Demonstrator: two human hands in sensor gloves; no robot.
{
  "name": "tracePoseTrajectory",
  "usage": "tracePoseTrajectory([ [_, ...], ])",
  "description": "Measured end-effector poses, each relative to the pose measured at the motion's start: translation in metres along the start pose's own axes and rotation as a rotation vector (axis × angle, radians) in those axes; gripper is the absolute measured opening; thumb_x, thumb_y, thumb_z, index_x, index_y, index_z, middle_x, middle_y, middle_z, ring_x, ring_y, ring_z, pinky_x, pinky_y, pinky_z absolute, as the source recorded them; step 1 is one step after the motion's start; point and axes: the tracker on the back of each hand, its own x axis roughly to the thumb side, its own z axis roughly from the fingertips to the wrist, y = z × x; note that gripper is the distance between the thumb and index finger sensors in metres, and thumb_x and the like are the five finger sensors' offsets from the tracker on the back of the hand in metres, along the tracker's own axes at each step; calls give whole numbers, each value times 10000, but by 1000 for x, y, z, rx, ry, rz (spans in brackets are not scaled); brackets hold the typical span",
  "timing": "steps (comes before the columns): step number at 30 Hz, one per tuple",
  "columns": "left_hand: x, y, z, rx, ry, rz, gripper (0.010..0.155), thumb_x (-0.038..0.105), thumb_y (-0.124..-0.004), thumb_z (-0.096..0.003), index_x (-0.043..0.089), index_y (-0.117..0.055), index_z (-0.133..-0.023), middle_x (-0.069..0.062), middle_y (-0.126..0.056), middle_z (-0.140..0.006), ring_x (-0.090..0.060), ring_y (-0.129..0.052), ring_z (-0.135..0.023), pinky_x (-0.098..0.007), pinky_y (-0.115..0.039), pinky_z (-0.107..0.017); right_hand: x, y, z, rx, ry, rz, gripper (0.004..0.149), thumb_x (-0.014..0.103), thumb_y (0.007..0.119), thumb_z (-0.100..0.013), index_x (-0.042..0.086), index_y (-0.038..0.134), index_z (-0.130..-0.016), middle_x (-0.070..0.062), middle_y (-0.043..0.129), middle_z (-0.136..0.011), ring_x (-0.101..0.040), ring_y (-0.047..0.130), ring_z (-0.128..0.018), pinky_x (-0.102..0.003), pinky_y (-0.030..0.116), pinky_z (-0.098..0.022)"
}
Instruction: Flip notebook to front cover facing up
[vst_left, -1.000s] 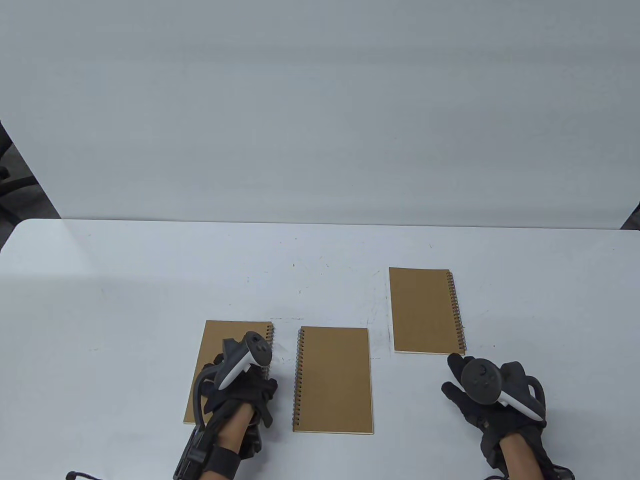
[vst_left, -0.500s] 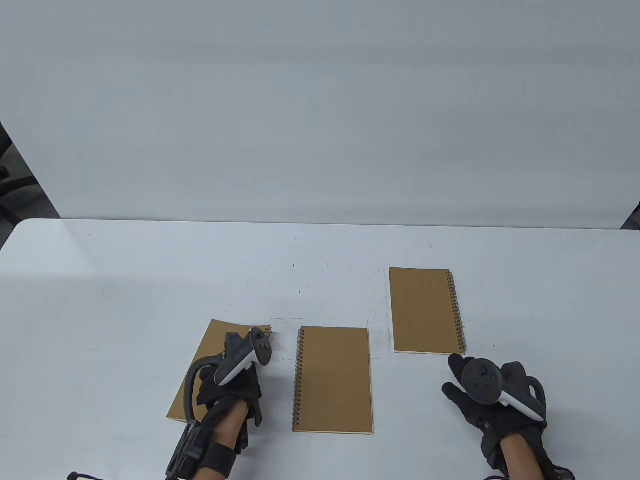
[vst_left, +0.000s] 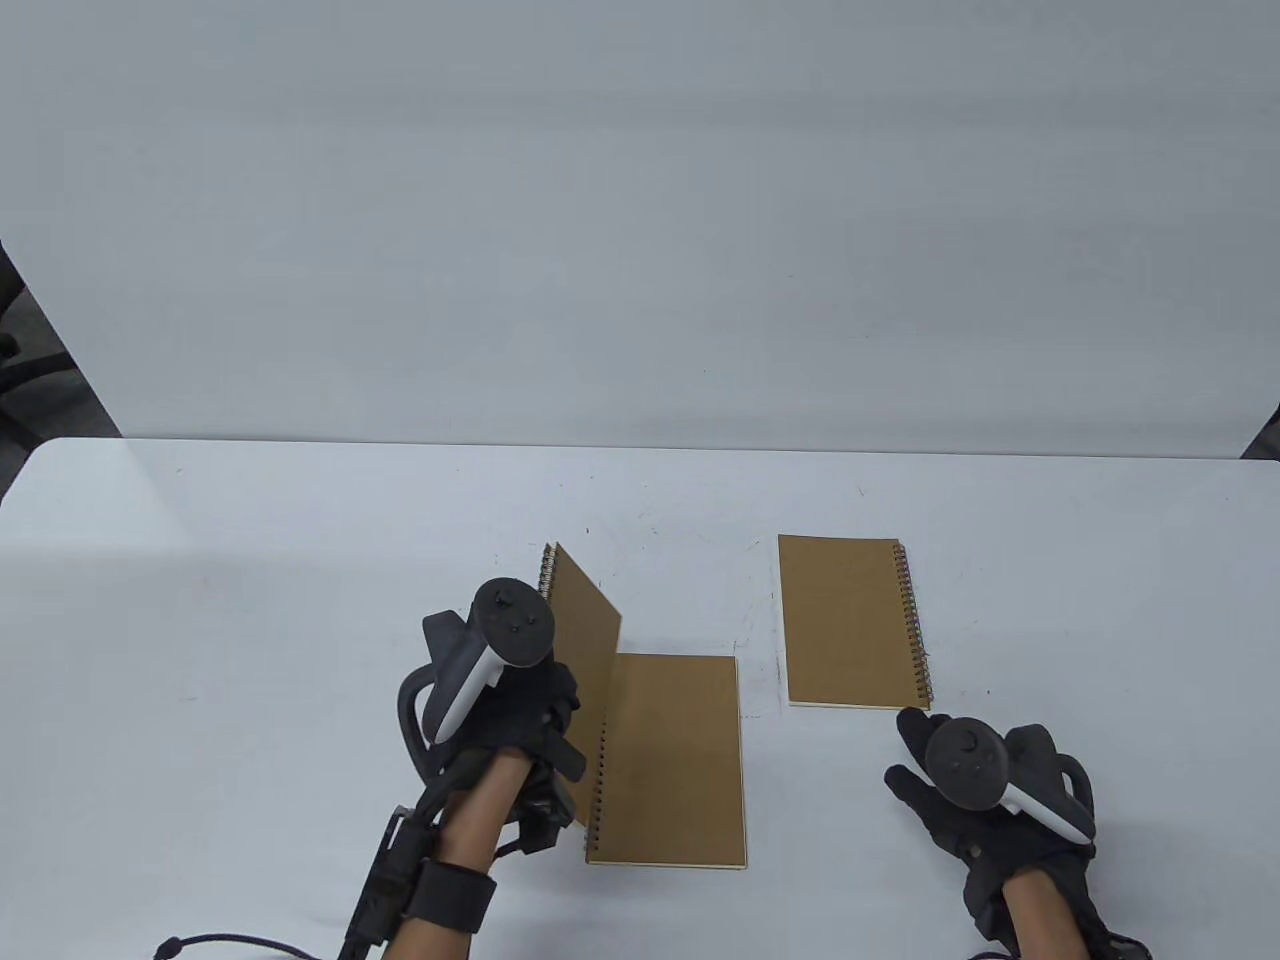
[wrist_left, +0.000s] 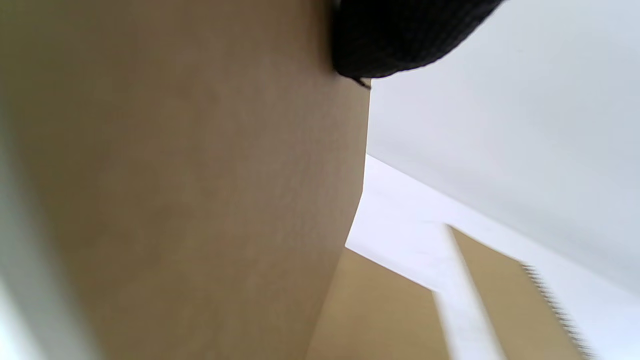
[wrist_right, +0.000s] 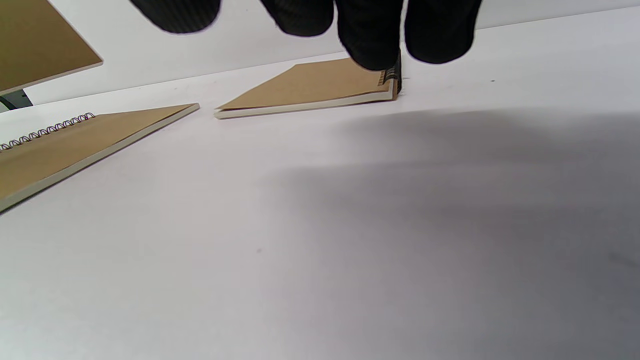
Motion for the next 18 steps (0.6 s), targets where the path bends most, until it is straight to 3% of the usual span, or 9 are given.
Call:
tracePoseTrajectory([
  [5,6,-37,-12,-110,-33,202,879,212,-758,-557,44,-81,-1093,-196,-803,-883,-276,-1034,-553,-329,-949,-319,0,0,0,-2,-3,-3,673,481,569,-563,95,467,-1104,-292,618,-1134,-572,618,-962,-823,329,-575],
  [13,-20,-92,-29,-207,45,308,884,245,-747,-564,41,-62,-1084,-195,-782,-874,-259,-1019,-533,-315,-955,-301,0,1,1,9,-4,-16,674,481,569,-563,94,464,-1105,-292,616,-1136,-574,617,-962,-825,323,-573],
  [15,-25,-96,-30,-198,66,245,914,279,-769,-562,44,-56,-1082,-172,-782,-853,-236,-1021,-482,-302,-949,-266,0,1,0,12,-1,-15,673,481,568,-564,96,464,-1105,-293,616,-1136,-574,616,-963,-825,323,-572],
  [18,-24,-100,-32,-172,44,-5,1001,406,-811,-544,50,-46,-1082,-125,-790,-816,-168,-1011,-385,-260,-929,-201,0,2,0,18,1,-9,673,481,569,-563,95,466,-1105,-294,619,-1134,-575,617,-961,-824,323,-573],
])
